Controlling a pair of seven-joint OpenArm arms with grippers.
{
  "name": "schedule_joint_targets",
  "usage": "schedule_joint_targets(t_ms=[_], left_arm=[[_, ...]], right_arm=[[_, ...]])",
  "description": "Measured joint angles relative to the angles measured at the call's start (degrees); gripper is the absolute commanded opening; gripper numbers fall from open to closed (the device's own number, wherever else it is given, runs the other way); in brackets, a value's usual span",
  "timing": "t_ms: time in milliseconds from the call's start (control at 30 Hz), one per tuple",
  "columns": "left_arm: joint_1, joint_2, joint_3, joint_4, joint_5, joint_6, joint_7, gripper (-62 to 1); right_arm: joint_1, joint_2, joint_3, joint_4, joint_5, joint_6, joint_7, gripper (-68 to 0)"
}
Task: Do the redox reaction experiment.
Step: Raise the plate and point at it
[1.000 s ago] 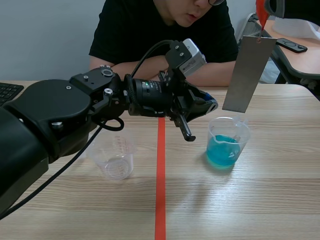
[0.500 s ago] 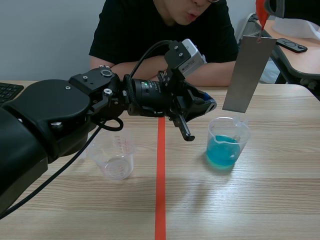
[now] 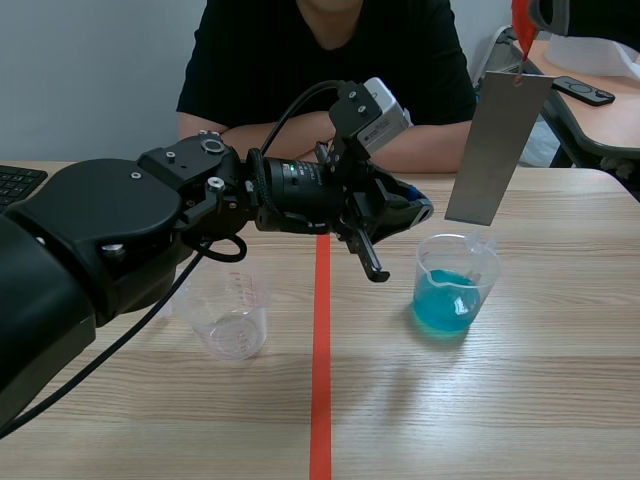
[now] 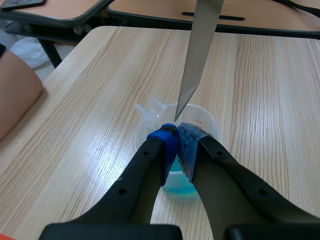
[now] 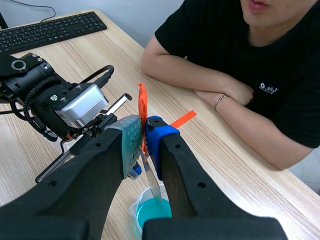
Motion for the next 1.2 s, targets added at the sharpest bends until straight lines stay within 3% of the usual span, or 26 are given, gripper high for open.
schedule_joint_targets(t_ms=[667,767,933,1200], left_arm=[[0.0,-1.6,0.0,0.0,0.0,0.0,-1.5,-57.7],[0.0,-5.6,-0.1,0.2,-0.2,0.0,-5.2,-57.7],[0.0,-15.3,-4.0,0.3,-4.2,0.0,-7.2,-57.7],[3.8,-31.4,-12.1,0.9,-5.2,0.0,-10.3,-57.7]], right_arm=[[0.0,0.0,0.0,0.0,0.0,0.0,0.0,-66.0],[0.0,0.0,0.0,0.0,0.0,0.0,0.0,-66.0],[0.0,0.0,0.0,0.0,0.0,0.0,0.0,-66.0],[0.0,0.0,0.0,0.0,0.0,0.0,0.0,-66.0]])
